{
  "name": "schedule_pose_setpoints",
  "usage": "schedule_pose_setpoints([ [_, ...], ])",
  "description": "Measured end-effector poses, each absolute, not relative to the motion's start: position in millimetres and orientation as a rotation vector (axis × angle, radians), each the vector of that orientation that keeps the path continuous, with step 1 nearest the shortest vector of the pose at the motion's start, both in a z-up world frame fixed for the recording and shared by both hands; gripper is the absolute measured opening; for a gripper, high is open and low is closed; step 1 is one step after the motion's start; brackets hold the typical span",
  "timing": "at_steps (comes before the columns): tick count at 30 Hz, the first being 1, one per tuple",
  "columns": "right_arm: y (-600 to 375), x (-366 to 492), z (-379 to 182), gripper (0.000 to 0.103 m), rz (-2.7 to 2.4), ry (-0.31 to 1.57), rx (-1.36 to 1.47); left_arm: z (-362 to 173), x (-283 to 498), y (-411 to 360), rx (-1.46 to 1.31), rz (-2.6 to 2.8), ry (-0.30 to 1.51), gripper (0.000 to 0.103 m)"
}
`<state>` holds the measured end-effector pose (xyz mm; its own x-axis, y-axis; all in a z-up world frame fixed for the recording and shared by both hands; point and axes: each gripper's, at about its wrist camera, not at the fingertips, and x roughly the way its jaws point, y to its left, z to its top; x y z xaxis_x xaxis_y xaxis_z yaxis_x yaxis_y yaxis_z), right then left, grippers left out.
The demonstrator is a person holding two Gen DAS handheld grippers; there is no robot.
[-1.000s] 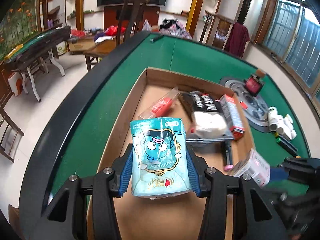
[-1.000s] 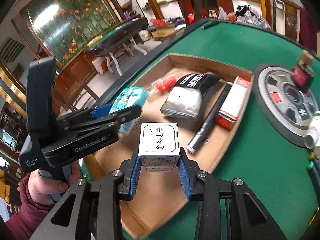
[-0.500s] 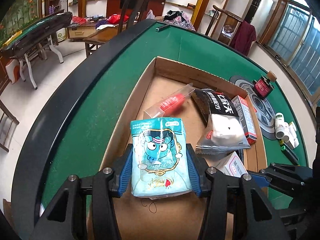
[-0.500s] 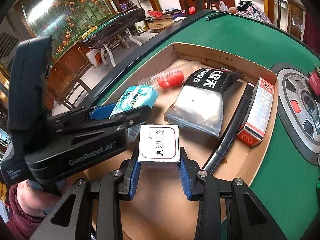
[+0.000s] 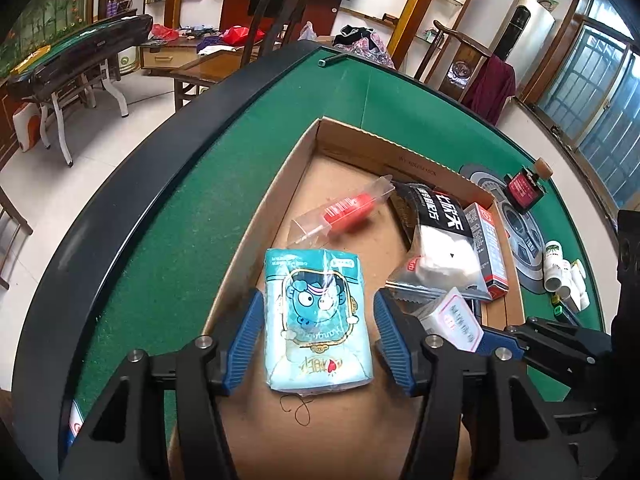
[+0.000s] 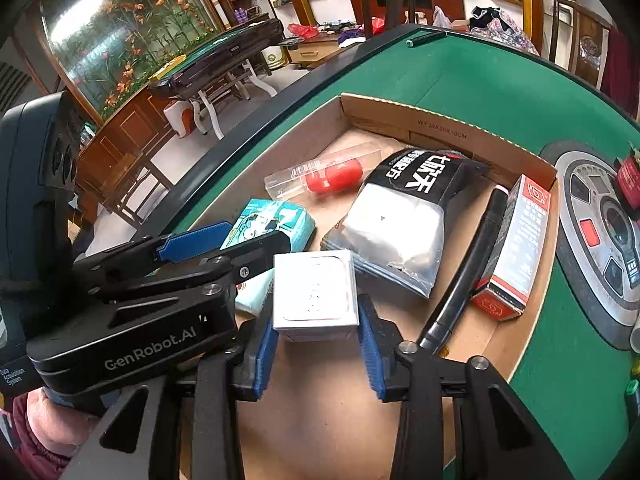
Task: Organize objects
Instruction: 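Place the tissue pack in the box with left tool while right tool places the medicine box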
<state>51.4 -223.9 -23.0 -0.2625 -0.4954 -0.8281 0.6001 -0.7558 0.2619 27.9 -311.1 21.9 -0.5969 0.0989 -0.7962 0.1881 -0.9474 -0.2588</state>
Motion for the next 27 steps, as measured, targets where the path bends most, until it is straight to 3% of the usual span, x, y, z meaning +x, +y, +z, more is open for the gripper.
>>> schedule_pose_setpoints([
  [4, -216.3, 59.4, -16.8, 0.057, -2.08, 0.164, 1.27, 22.7, 31.2, -306.8, 1.395, -2.718, 0.5, 0.073],
  [18, -175.6, 116.1, -2.8, 0.068, -2.128, 0.231, 1.149, 21.1, 60.7, -278.2, 1.422, -2.729, 0.379, 0.079],
  [27, -151.6, 148.8, 23.4, 0.082, -2.232, 0.299, 0.989, 64.3, 87.4, -276.3, 1.196, -2.852, 0.481, 0.081],
])
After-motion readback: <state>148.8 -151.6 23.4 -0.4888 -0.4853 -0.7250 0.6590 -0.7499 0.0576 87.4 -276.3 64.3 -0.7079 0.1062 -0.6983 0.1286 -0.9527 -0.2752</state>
